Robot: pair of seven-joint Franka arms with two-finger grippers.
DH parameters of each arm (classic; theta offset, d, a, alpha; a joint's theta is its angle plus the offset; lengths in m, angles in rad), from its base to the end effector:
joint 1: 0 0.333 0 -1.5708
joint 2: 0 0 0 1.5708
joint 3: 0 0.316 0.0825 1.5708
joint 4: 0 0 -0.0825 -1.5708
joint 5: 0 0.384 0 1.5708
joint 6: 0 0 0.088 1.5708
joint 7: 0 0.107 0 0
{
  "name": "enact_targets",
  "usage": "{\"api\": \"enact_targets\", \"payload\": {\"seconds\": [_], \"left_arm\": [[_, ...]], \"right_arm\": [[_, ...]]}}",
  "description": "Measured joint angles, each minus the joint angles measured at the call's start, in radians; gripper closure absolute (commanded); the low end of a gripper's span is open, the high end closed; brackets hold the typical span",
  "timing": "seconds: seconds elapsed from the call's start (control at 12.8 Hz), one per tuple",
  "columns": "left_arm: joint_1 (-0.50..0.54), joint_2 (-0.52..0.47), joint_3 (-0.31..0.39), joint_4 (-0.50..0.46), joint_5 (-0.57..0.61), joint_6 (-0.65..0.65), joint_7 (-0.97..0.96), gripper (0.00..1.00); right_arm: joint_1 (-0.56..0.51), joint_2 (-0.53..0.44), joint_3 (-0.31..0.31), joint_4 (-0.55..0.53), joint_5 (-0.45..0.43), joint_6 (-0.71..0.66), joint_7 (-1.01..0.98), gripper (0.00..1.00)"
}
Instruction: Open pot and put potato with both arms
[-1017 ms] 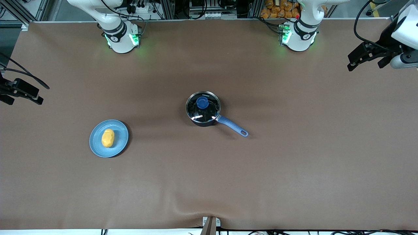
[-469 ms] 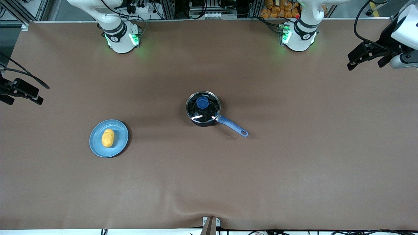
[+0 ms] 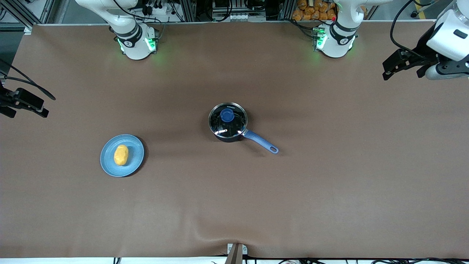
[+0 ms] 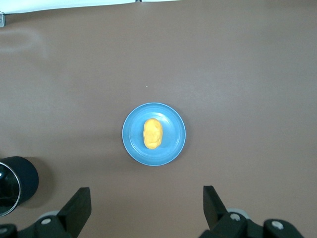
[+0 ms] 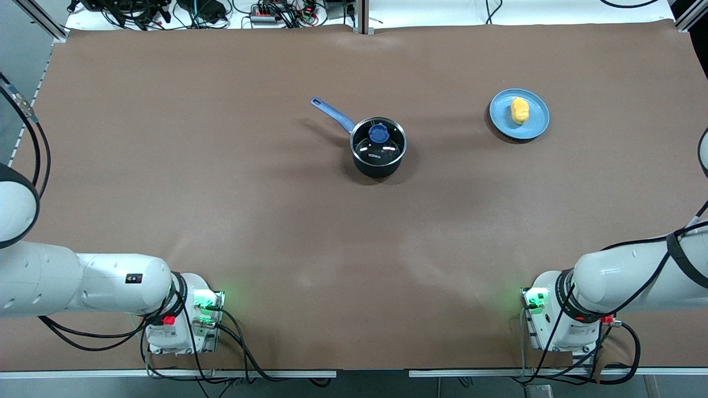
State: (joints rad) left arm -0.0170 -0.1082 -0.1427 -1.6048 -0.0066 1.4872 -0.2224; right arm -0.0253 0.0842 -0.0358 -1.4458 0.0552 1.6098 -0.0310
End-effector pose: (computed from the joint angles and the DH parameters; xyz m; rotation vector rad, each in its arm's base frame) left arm 0.5047 -0.0867 0.6584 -3.1294 -0.0987 0.0135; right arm 0.5846 -0.0290 0.6396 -3.0902 0.0461 -0.1270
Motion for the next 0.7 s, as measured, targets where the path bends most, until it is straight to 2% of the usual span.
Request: {"api": "enact_targets", "payload": {"seconds": [0.31, 0.47, 0.7], "left_arm": [[-0.002, 0.009, -0.036, 0.001, 0.000, 0.000, 0.000, 0.00], [-0.008, 0.031, -0.080, 0.003, 0.000, 0.001, 0.000, 0.00], [-0.037, 0.122, -0.177, 0.048, 0.000, 0.011, -0.005, 0.00]], "right_arm": [[0.024, 0.033, 0.014, -0.002, 0.000, -0.003, 0.000, 0.00], [0.049, 0.093, 0.017, -0.005, 0.013, 0.004, 0.000, 0.00], [0.072, 0.217, 0.019, -0.033, 0.047, 0.017, 0.000, 0.00]]}}
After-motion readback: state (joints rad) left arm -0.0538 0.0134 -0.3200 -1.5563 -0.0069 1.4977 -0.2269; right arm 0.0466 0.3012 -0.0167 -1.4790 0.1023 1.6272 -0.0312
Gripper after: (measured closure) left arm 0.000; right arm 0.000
